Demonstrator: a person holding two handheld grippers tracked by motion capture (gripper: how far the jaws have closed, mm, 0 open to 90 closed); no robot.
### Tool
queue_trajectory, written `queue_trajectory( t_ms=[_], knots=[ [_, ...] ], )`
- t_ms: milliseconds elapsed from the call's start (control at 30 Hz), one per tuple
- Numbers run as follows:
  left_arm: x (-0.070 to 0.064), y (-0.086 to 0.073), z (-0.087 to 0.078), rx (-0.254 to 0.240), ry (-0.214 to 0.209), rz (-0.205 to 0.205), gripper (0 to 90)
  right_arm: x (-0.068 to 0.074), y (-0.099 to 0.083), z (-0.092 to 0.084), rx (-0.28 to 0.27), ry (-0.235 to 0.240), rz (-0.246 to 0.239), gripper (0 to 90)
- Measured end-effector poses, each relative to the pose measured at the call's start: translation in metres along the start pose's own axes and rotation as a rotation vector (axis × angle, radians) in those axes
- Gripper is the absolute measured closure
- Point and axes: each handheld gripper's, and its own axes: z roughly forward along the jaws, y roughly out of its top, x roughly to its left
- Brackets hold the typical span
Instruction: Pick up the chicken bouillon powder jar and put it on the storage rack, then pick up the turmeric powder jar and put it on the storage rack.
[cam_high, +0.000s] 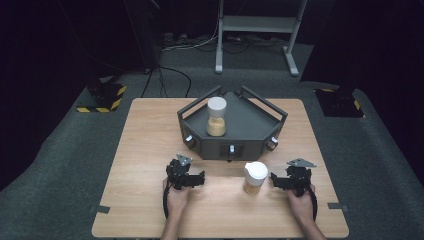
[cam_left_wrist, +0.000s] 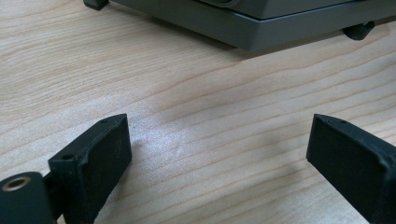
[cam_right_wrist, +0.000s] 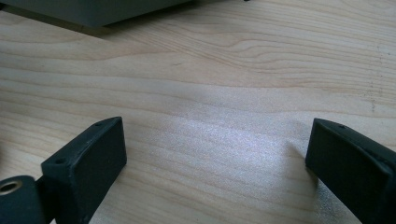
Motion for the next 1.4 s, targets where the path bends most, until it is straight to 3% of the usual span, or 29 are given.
queue_trajectory(
  t_ms=[167, 233, 1400],
  knots=[
    [-0.006, -0.002, 0.001, -0.002, 0.018, 0.029, 5.6, 0.0, 0.0, 0.0, 0.0, -0.001, 0.002, 4.6],
    [-0.013, 0.0, 0.003, 0.01, 0.044, 0.055, 5.0, 0.0, 0.0, 0.0, 0.0, -0.001, 0.002, 4.6],
    [-0.013, 0.0, 0.003, 0.009, 0.045, 0.053, 4.5, 0.0, 0.001, 0.001, 0.006, 0.003, 0.0, 1.6]
  ],
)
